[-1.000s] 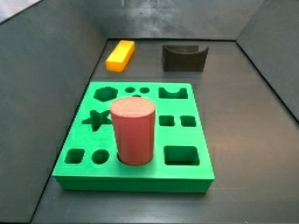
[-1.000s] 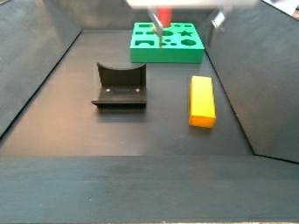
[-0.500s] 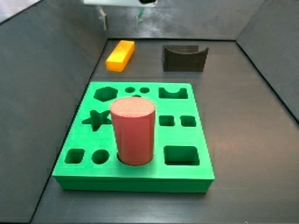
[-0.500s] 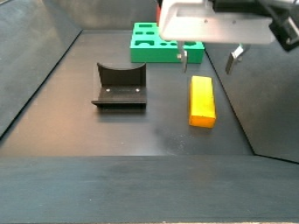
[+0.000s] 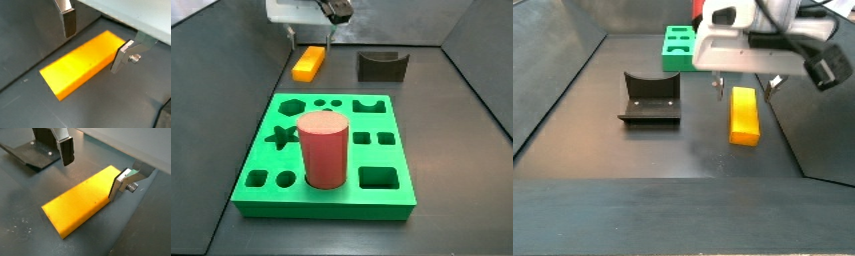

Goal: Pick up the rectangle object. Move up. Place the rectangle object on the fixture. Regrasp the rectangle object. Move to above the board. Insert the rectangle object.
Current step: Pick up the rectangle object.

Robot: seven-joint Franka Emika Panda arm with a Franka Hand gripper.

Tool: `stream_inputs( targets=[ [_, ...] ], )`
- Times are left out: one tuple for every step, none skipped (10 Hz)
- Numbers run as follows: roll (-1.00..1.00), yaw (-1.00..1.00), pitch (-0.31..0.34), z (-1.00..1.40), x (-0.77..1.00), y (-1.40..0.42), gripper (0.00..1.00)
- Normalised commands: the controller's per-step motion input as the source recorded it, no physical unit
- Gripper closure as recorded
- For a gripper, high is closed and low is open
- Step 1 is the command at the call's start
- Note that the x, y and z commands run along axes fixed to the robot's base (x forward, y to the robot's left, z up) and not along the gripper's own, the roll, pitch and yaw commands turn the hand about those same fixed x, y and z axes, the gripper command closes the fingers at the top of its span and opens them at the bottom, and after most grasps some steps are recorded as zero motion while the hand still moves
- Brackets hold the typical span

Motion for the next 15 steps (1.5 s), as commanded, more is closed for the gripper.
stream_inputs(
  targets=[
    [0.02, -0.02, 0.000, -1.00, 0.10, 0.00, 0.00],
    [0.04, -0.01, 0.000, -1.00, 0.10, 0.00, 0.00],
    [0.07, 0.00, 0.000, -1.00, 0.07, 0.00, 0.00],
    [0.12, 0.00, -0.001, -1.00, 0.02, 0.05, 0.00],
    [0.13, 0.00, -0.019, -1.00, 0.00, 0.03, 0.00],
    [0.10, 0.00, -0.206, -0.27, -0.24, 0.00, 0.00],
    [0.00, 0.00, -0.001, -0.02, 0.00, 0.00, 0.00],
    [0.00, 0.00, 0.000, 0.00, 0.00, 0.00, 0.00],
    [0.00, 0.00, 0.000, 0.00, 0.00, 0.00, 1.00],
    [0.00, 0.00, 0.000, 0.00, 0.00, 0.00, 1.00],
    [0.00, 0.00, 0.000, 0.00, 0.00, 0.00, 1.00],
    [0.00, 0.00, 0.000, 0.00, 0.00, 0.00, 1.00],
    [0.00, 0.00, 0.000, 0.00, 0.00, 0.00, 1.00],
    [0.00, 0.00, 0.000, 0.00, 0.00, 0.00, 1.00],
    [0.00, 0.00, 0.000, 0.00, 0.00, 0.00, 1.00]
  ],
)
